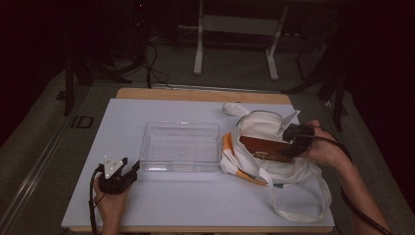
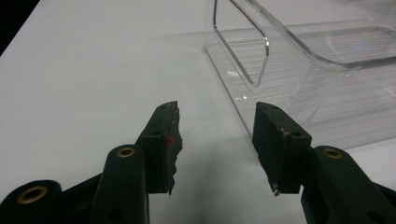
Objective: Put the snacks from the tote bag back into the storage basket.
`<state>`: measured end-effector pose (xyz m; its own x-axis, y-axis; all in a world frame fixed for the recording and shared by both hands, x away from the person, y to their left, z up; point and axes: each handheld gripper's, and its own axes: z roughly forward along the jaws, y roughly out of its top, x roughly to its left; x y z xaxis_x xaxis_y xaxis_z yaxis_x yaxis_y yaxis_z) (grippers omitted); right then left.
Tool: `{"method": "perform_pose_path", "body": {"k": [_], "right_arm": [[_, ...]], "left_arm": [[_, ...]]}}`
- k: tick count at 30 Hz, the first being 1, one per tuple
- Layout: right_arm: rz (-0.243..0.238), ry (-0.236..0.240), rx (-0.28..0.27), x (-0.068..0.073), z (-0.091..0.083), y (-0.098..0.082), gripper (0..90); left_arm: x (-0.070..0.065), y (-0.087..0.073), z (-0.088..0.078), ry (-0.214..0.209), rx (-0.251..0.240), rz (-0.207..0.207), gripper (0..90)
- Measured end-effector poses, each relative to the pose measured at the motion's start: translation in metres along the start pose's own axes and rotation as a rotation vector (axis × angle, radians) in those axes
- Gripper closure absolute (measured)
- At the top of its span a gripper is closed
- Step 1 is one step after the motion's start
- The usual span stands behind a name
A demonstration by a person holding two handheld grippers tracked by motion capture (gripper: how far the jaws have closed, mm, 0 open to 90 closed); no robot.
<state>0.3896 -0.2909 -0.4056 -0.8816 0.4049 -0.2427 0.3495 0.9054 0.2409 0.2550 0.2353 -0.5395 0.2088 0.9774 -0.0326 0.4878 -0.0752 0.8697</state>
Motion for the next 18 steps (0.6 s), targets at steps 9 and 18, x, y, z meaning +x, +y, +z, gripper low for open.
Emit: {"method": "perform_pose_path", "body": {"k": [9,18], "right_arm": [[0.028,0.019,0.027,-0.006,0.013,-0.002,38.5],[0.022,0.021,0.078,-0.009,0.024,-0.001,30.1]], "left_arm": [[0.000,0.000,0.000,0.000,-0.001,-0.002,51.6],[0.000,0.000,0.000,0.000,-0.001,0.000,51.5]]}}
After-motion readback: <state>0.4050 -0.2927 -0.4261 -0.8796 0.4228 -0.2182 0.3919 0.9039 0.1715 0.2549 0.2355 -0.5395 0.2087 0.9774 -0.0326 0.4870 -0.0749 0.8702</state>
